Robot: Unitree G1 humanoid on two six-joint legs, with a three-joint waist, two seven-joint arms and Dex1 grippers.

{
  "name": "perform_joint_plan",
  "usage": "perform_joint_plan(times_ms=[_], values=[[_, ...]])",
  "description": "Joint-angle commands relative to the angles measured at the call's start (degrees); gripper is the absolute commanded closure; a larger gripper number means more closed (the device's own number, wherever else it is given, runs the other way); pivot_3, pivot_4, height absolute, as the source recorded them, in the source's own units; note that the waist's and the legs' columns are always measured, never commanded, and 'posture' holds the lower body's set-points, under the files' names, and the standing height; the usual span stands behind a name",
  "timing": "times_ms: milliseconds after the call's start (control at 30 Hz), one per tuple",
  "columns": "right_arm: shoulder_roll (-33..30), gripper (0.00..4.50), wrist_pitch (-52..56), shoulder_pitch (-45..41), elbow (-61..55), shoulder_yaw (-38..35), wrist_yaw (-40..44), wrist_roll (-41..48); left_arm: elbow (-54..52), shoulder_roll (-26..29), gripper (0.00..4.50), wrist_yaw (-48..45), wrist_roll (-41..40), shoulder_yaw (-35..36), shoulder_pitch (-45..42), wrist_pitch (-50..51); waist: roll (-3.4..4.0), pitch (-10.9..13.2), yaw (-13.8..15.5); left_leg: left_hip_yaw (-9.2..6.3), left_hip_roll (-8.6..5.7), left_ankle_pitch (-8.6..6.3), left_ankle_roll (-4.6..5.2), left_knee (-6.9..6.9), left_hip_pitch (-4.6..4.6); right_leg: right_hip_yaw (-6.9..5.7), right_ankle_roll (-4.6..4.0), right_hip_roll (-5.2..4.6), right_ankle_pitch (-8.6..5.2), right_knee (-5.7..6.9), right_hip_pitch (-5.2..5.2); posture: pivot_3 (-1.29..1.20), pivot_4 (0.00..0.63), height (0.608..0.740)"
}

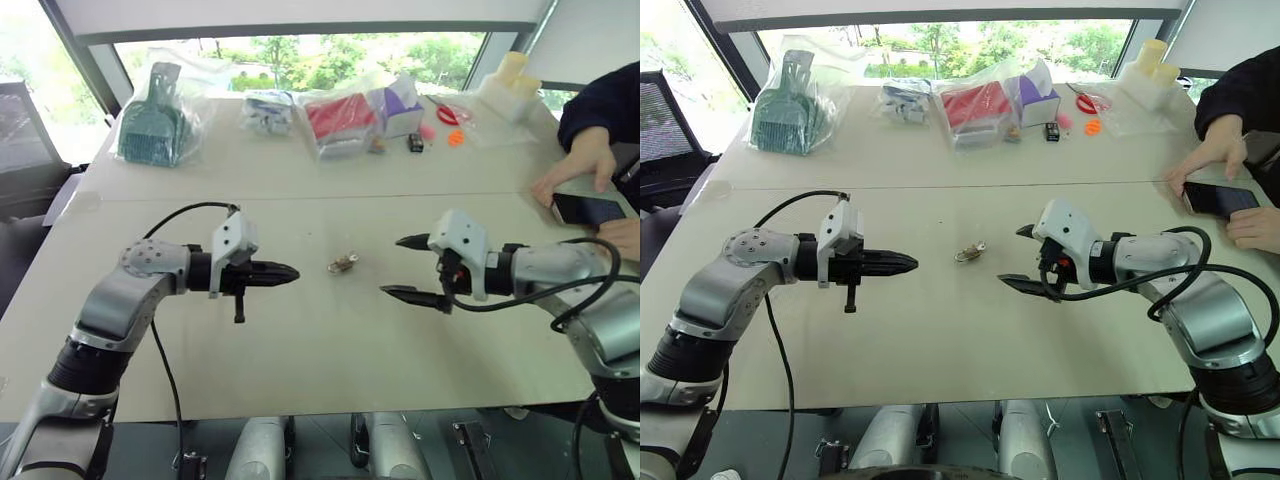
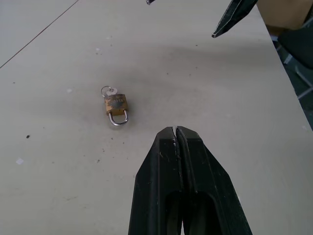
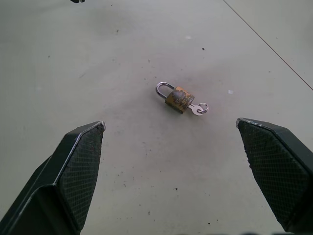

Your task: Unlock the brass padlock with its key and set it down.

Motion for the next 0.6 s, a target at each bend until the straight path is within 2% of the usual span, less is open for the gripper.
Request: perform_joint_plan(times_ms=[33, 600], values=[[-0.76, 0.01, -1.10, -1.98, -0.16, -0.06, 0.58, -0.06, -0.85, 0.28, 4.50, 0.01, -0.26, 1.21, -0.24, -0.90, 0.00, 0.00, -0.04, 0.01, 0.00, 0.00, 0.00, 0.00, 0.00, 0.00, 0.00, 0.00, 0.00, 0.00, 0.00, 0.00, 0.150, 0.740], [0.30, 0.01, -1.91, -1.65, -0.56, 0.90, -1.03, -0.58, -2.90, -2.06, 4.50, 6.20, 0.44, 0.70, 0.34, -0.66, 0.00, 0.00, -0.01, 0.01, 0.00, 0.00, 0.00, 0.01, 0.01, 0.01, 0.10, 0.00, 0.07, 0.02, 0.01, 0.00, 0.150, 0.740]])
